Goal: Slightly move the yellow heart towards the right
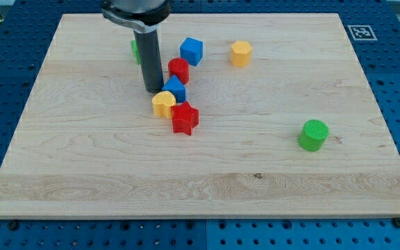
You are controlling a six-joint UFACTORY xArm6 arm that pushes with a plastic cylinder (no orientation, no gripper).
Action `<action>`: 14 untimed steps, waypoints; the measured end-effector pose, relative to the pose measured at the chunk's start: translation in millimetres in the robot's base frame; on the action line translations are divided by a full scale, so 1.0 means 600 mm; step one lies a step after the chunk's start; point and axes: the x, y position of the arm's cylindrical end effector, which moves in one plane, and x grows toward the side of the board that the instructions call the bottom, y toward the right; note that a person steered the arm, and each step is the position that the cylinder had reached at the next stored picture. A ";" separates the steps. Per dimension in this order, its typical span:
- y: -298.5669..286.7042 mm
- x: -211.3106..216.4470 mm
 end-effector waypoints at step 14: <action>0.007 0.064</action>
